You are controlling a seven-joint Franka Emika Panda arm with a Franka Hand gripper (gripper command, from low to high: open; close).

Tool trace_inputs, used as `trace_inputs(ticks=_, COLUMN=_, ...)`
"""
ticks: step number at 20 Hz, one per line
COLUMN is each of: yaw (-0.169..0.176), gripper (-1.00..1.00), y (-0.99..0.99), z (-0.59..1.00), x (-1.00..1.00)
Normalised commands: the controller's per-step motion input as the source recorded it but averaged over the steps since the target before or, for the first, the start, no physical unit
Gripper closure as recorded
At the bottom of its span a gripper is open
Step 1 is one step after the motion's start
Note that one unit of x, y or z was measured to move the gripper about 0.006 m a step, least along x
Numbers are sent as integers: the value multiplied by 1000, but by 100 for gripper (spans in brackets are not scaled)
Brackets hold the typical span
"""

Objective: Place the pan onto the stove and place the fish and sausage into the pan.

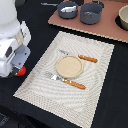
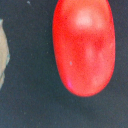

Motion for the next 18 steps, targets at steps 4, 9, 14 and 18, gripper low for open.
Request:
trace_inputs(ticks=4, yaw=10, gripper=-100, y=-24, z=-341, x=-109)
trace_inputs(ticks=9, yaw=11, gripper=100, y=-42, z=-248, x=-107)
trace_inputs(ticks=14, yaw=4, gripper=100, y=-19, z=-79, x=-17)
trace_inputs(ticks=18, yaw=1, gripper=100, y=-7, z=-4, x=0)
